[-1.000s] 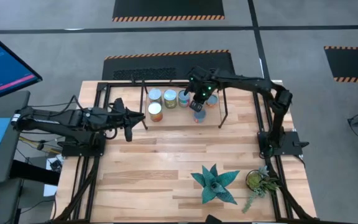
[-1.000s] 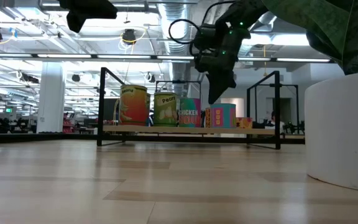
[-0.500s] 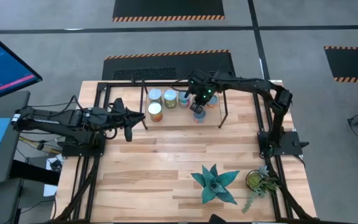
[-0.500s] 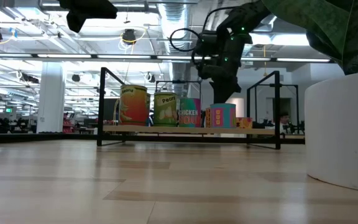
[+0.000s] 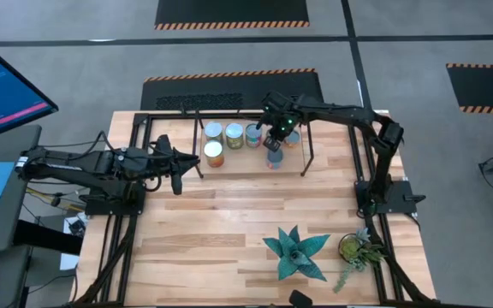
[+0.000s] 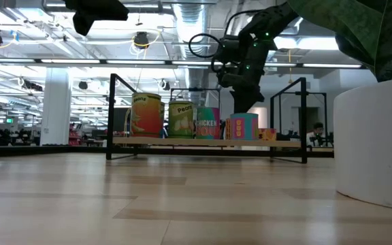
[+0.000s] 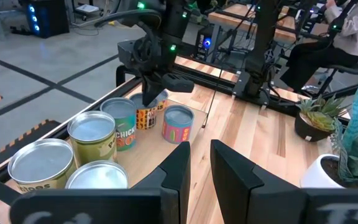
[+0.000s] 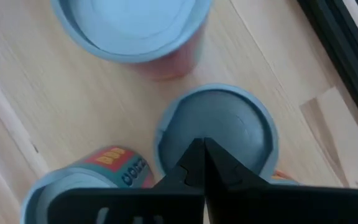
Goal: Pick and place cans onto a shelf
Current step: Return to Home Position
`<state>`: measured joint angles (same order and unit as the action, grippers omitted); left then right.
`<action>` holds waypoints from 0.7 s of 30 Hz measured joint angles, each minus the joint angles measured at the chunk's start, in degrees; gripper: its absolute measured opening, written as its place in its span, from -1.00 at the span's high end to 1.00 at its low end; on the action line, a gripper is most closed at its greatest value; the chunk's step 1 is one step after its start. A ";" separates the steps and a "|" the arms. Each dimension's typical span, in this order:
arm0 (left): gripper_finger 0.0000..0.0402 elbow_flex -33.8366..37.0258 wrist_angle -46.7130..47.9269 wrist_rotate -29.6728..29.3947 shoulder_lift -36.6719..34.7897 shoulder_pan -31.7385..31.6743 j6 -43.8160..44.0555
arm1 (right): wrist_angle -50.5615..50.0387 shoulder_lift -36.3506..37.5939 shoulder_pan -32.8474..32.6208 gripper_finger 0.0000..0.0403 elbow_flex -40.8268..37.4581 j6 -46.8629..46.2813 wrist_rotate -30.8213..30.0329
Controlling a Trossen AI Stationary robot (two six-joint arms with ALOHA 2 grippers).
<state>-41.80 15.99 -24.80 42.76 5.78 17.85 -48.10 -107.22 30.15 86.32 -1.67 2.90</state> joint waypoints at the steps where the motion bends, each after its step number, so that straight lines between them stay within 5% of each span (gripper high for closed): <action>1: 0.74 0.00 0.00 0.00 0.00 0.02 0.00 | 0.31 0.00 -0.03 0.95 0.00 0.02 0.00; 15: 0.74 -0.02 0.01 -0.01 0.00 0.00 0.00 | 1.48 0.48 -2.58 0.95 3.27 0.19 -5.53; 21: 0.74 -0.02 0.02 0.00 -0.02 0.00 0.26 | -7.02 0.57 -3.93 0.95 7.26 -0.40 -7.08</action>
<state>-41.82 16.01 -24.80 42.74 5.78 18.11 -55.12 -106.65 26.23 93.58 -2.07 -4.18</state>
